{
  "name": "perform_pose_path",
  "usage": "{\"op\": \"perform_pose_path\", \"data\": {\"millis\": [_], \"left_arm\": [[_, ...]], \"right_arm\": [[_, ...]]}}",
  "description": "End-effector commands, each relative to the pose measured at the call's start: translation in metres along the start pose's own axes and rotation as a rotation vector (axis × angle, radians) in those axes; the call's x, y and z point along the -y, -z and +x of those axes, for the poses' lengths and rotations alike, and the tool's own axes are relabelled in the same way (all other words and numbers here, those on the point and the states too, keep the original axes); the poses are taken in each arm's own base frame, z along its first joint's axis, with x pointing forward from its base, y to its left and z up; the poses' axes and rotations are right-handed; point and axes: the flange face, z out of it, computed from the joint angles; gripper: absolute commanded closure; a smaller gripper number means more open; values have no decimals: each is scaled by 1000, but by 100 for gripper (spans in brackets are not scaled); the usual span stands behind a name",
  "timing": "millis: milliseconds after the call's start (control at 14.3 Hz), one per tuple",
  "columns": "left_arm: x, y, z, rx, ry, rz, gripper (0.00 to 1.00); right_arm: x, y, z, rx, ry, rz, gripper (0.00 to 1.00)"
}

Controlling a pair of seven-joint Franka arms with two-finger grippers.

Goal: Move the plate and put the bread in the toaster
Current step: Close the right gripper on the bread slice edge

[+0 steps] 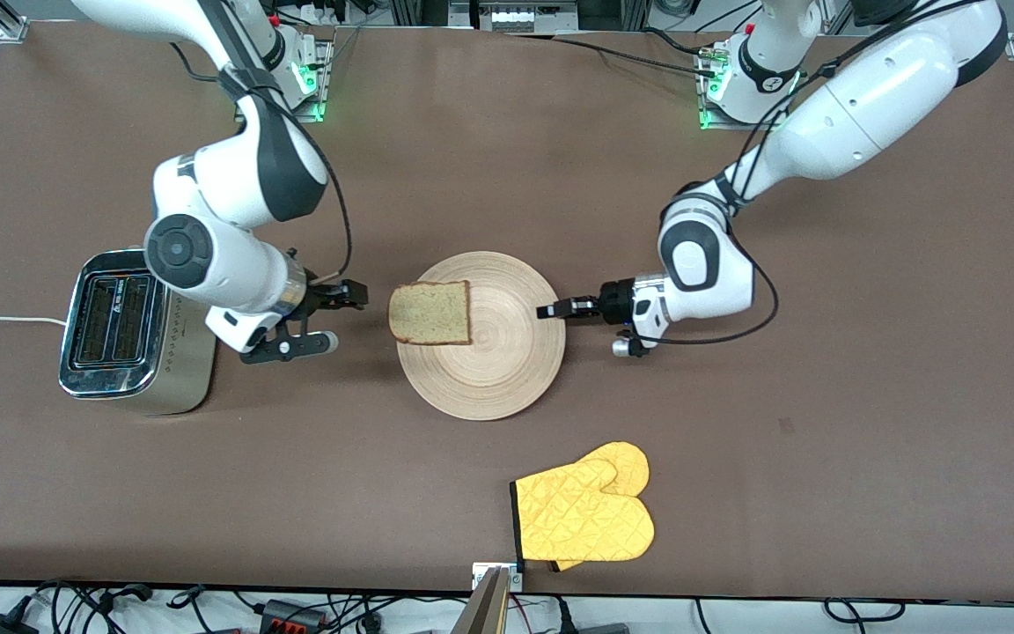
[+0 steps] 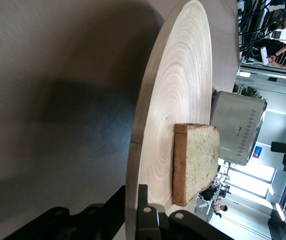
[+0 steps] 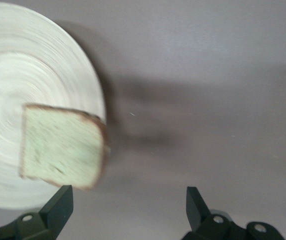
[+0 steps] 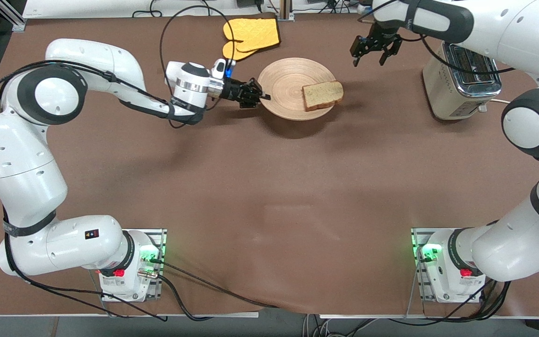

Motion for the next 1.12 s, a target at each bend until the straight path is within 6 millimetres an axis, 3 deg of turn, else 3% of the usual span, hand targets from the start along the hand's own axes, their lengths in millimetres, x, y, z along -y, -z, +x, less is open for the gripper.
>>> {"op": "perform_pose_path", "data": {"millis": [0,418,488,836,1046], "left_arm": [[-15,-7,-6,-18,-77,-36,100],[-14,-17,-13,-47,-99,22,97],[-13,-17,-13,-46,-98,22,89],[-9,-14,-10,-54,-90,26,69],[-1,11,11,-94,-85,30,64]], "right_arm": [[13,-25,7,-10,-30,11,0],[0,-45,8,21,-57,2,0],[-3,-46,8,25,-69,3,0],[-8,-62,7,51,-121,30,0],[-8,-81,8,86,-148,64,0]]}}
